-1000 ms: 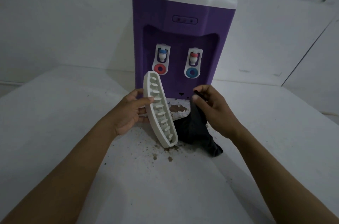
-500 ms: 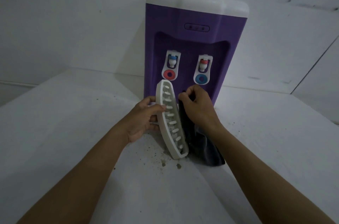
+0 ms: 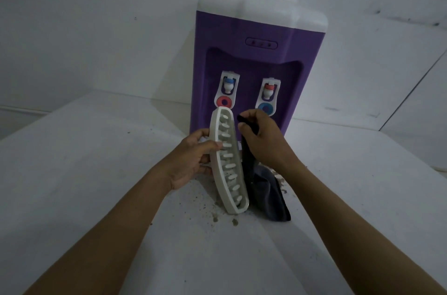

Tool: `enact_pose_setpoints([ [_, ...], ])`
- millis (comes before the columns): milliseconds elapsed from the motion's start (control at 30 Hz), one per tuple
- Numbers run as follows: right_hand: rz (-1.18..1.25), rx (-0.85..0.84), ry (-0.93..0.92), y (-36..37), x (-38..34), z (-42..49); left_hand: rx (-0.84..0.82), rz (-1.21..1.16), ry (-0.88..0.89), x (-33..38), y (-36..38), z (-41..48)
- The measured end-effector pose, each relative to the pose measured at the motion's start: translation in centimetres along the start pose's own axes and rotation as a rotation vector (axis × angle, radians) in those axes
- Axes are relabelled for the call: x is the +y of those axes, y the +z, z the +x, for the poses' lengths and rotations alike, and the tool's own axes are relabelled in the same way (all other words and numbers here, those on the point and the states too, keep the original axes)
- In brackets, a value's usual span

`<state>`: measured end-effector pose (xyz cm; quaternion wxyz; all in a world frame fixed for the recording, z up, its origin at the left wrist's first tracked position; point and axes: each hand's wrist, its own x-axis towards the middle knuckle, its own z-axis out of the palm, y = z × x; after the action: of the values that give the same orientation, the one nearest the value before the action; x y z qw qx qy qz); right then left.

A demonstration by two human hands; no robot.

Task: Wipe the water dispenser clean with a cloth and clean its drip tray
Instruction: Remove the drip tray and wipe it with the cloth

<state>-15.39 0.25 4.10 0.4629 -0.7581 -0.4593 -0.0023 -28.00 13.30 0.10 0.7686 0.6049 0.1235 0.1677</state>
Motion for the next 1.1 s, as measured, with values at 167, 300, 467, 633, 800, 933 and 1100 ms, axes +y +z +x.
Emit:
enact_pose_setpoints([
  [167,-0.194,0.135,-0.271,1.0,-0.8,1.7,-0.006,-0.008,0.008,-0.1,0.2,0.1],
  [300,-0.234,0.162,-0.277,1.4,-1.3,2.9,-0.03,-0.005,0.011,-0.1,0.0,0.0],
  [467,-0.336,0.081,-0.343,1.5,-1.2,2.9,-0.043,-0.004,0.011,-0.1,-0.3,0.0],
  [633,-0.454,-0.029,-0.315,1.0,-0.2,2.1,-0.023,0.002,0.02,-0.5,-0.3,0.3],
  [800,-0.495,0.142,-0.431,1.3,-1.2,2.5,-0.028,0.029,0.043,-0.7,0.0,0.4],
  [933,-0.696,0.067,-0.463,1.1,-1.5,2.8,-0.035,0.01,0.051,-0.8,0.1,0.3],
  [1100,-0.71,-0.027,-0.357,0.3,-2.6,3.6,-0.062,-0.013,0.051,-1.0,0.3,0.4],
])
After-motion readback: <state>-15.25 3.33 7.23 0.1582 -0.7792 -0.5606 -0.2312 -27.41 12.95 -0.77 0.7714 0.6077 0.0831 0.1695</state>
